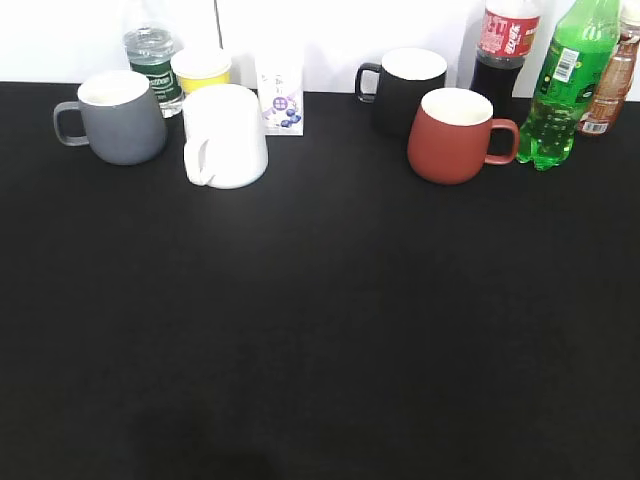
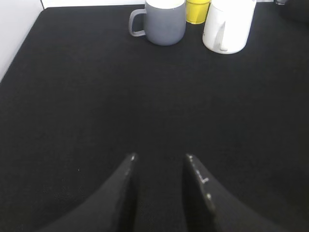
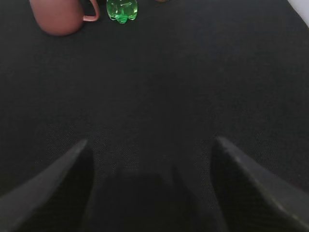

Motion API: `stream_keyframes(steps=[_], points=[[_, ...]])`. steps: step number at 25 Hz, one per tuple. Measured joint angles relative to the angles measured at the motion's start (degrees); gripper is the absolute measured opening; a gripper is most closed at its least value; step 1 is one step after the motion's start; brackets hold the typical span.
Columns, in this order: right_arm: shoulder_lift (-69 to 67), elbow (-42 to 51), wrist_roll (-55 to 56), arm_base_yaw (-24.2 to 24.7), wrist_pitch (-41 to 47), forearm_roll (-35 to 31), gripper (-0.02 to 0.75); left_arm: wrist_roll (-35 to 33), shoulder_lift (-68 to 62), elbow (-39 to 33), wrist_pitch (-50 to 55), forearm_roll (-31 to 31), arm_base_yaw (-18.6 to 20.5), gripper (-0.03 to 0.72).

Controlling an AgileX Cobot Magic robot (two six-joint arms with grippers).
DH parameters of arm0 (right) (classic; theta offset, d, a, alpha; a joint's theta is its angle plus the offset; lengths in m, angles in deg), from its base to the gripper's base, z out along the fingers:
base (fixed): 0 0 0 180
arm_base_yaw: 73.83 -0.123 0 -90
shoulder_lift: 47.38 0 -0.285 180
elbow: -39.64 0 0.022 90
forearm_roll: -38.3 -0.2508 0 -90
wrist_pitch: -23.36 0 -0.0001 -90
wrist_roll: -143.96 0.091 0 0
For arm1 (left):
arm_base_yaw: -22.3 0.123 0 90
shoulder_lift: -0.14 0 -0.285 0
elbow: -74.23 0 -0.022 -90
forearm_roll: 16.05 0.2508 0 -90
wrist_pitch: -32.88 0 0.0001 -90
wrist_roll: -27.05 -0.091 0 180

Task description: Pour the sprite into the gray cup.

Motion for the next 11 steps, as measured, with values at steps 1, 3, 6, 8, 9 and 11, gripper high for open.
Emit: stream_keyframes(steps=[1,3,6,8,9,11], points=[[0.00,0.00,0.00,0.00,0.00,0.00,0.573,0.00,0.00,0.00,0.00,0.00,0.00,0.239],[0.00,0.00,0.00,0.00,0.00,0.00,0.573,0.00,0.00,0.00,0.00,0.00,0.00,0.239],[0.00,0.00,0.00,0.00,0.00,0.00,0.573,0.00,0.00,0.00,0.00,0.00,0.00,0.239],[0.00,0.00,0.00,0.00,0.00,0.00,0.573,0.00,0.00,0.00,0.00,0.00,0.00,0.239],[0.00,0.00,0.00,0.00,0.00,0.00,0.573,0.00,0.00,0.00,0.00,0.00,0.00,0.239],[0.00,0.00,0.00,0.00,0.00,0.00,0.573,0.00,0.00,0.00,0.00,-0.04,0.00,0.239]])
